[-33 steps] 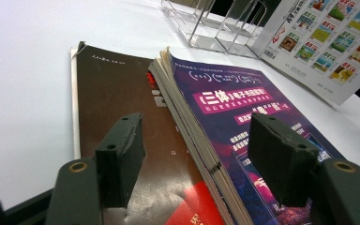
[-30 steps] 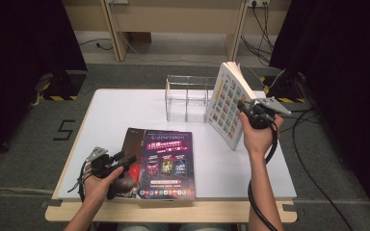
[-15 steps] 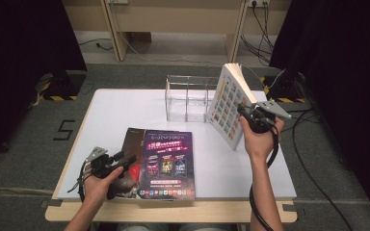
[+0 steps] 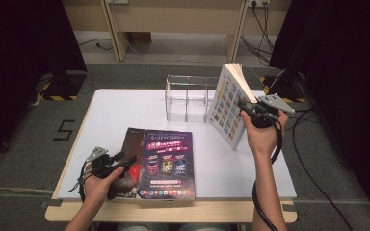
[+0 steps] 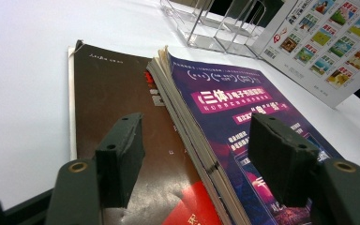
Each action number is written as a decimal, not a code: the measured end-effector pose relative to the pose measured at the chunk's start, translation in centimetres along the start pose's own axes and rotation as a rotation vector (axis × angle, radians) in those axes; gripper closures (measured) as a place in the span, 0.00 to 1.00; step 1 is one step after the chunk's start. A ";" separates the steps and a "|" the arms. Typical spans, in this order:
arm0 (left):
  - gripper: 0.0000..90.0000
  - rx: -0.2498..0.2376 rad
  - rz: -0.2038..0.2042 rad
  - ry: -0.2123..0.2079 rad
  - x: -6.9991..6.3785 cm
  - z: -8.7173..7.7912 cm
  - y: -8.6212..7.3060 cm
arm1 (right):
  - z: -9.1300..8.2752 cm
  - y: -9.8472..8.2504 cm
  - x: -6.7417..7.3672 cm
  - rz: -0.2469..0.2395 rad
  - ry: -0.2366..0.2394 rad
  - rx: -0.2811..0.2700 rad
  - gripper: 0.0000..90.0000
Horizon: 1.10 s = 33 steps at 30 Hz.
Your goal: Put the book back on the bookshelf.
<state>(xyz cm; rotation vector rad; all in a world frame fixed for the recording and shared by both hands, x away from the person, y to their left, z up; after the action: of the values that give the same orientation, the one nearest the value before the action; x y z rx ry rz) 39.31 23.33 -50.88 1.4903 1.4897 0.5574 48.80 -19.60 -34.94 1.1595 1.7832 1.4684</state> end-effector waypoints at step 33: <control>0.39 -0.003 -0.012 0.000 0.3 0.0 0.2 | 2.7 0.9 0.1 0.069 -0.032 0.082 0.81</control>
<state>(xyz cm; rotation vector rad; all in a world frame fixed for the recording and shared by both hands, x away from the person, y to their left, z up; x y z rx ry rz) 39.45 23.66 -50.77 1.4786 1.4963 0.5521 51.27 -18.14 -34.75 1.2907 1.8135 1.4193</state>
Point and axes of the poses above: each handheld gripper's, and its own axes: z roughly forward along the jaws, y roughly out of its top, x roughly to its left, the point moved 5 cm from there along z, roughly forward along the jaws, and after that the axes turned 14 degrees about y, right-handed, at the moved point
